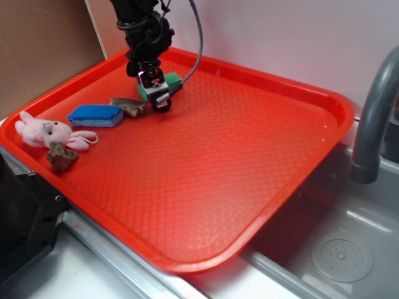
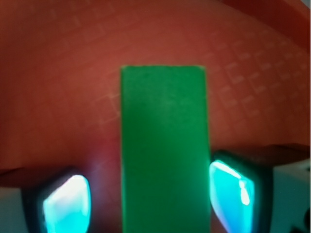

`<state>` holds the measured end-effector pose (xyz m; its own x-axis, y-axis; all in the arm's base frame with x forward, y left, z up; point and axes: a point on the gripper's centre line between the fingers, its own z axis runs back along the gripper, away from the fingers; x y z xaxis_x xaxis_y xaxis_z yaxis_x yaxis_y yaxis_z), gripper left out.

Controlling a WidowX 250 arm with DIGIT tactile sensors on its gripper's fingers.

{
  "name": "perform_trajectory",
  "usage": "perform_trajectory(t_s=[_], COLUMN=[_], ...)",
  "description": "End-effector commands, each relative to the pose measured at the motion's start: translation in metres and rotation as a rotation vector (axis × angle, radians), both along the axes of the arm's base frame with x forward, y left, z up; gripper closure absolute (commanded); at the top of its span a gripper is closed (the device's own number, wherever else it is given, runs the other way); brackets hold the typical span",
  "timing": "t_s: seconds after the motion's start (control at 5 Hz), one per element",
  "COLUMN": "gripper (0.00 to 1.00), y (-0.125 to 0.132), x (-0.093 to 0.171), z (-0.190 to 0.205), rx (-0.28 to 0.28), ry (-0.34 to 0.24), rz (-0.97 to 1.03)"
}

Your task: Grab the green block.

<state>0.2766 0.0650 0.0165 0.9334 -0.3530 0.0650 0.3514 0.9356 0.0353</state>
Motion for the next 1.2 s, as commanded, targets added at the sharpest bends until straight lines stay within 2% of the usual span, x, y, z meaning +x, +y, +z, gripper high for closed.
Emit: perform_trajectory(t_s=[0.0, 0.2, 0.4, 0.6, 0.8, 1.0], gripper=[1.00, 1.00, 1.00, 1.00, 1.00, 1.00], y=[0.002, 0.000, 0.002, -0.024, -0.064, -0.096], x=[-0.004, -0.006, -0.018, -0.013, -0.044, -0.062], z=[-0.004, 0.002, 0.043, 0.091, 0.144, 0.192], rx=[0.015, 0.050, 0.120, 0.193, 0.093, 0.116], ry=[0.031, 0.060, 0.048, -0.061, -0.061, -0.012], rz=[0.017, 0.083, 0.196, 0.305, 0.432, 0.514])
